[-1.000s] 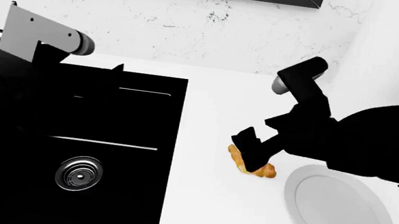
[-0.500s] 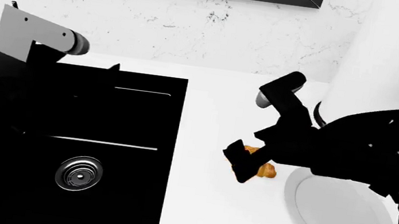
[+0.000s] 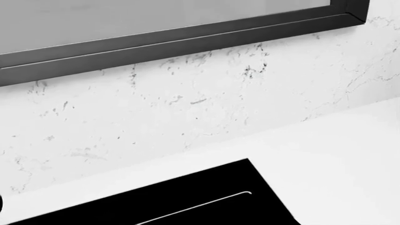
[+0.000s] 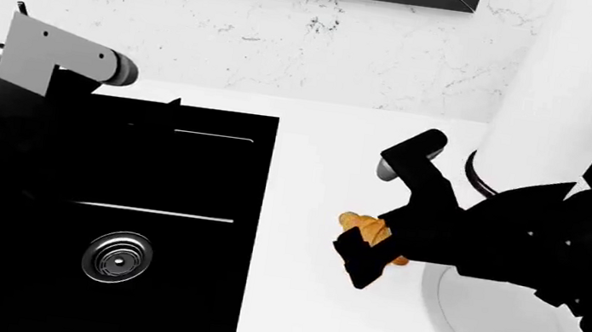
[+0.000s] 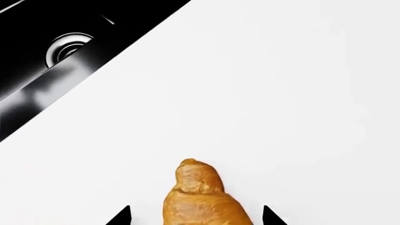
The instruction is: Place the pastries on the plates.
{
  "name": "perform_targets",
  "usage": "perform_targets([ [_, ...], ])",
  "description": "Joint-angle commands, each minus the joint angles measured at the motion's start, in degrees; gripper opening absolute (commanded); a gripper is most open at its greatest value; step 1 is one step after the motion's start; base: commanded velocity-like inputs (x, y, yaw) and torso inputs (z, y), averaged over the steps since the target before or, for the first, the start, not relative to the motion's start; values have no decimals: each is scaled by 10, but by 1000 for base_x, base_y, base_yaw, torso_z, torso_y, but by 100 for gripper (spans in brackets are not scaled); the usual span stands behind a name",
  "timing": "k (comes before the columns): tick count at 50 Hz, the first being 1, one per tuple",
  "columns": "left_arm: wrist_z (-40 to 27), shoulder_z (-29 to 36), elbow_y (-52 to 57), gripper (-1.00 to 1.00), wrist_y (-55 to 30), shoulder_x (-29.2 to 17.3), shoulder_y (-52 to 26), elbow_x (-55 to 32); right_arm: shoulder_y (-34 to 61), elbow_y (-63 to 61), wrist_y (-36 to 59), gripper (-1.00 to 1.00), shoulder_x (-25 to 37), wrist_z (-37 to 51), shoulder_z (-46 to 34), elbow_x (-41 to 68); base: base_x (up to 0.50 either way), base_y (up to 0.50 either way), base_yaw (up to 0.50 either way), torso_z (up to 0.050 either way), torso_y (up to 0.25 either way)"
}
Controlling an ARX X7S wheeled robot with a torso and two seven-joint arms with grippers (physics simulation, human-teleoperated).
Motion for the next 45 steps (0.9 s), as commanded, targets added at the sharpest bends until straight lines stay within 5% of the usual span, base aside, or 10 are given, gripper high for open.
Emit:
perform_targets([
  [1, -4, 0, 2, 100, 2, -1, 5, -1, -8, 9, -10, 100, -5, -6, -9, -2, 0, 0, 0, 0, 0],
  [5, -1, -1, 0, 100, 5, -3, 6, 0, -6, 9, -12, 100, -6, -6, -9, -2, 0, 0, 0, 0, 0],
  [6, 1, -1, -1, 100, 6, -4, 6, 0, -5, 8, -13, -100, -6, -6, -8, -3, 0, 0, 0, 0, 0],
  [45, 9, 11, -12, 100, 12, -6, -12, 3, 54, -70, 37, -100, 59, 74, 70, 64, 0, 0, 0, 0, 0],
])
